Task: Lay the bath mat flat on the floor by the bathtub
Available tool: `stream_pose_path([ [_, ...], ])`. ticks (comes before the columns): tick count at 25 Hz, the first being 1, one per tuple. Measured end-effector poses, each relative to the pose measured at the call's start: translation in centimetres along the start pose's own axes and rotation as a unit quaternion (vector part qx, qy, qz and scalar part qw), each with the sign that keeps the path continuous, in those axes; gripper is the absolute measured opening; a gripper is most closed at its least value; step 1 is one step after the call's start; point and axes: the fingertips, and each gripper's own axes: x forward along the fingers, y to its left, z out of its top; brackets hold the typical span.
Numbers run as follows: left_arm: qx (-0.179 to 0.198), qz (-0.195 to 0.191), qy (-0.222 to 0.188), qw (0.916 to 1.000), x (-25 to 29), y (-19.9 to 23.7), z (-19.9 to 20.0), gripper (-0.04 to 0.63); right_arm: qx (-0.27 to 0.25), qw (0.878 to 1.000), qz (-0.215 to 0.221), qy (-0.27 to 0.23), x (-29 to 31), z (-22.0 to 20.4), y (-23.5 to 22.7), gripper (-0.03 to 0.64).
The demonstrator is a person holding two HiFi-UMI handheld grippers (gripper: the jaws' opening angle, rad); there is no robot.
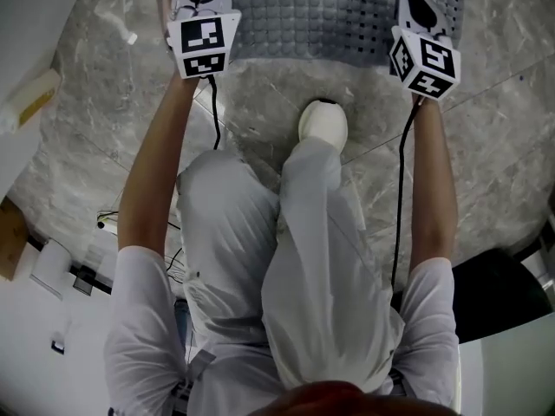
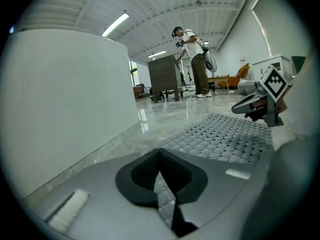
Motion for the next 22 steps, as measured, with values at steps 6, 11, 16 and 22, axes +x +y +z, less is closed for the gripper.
stream_pose_path([
  [6, -0.014, -0.014, 0.001, 0.9998, -2.0, -2.2, 0.7, -0.002, 0.024, 0.999, 0.028, 0.009, -1.3, 0.8, 3.1, 0.002],
  [11, 0.005, -0.017, 0.007, 0.9998, -5.8, -3.2, 2.5, -0.002, 0.051, 0.998, 0.038, 0.025, -4.5, 2.9, 5.7, 0.002],
  [16, -0.009, -0.051, 0.0, 0.9987, -12.0, -4.0, 8.1, -0.002, 0.055, 0.996, 0.055, 0.038, -10.9, 7.1, 8.6, 0.002],
  [22, -0.004, -0.074, -0.029, 0.9968, -19.9, -4.0, 19.9, 0.0, 0.055, 0.996, 0.059, 0.039, -19.5, 15.5, 10.0, 0.002],
])
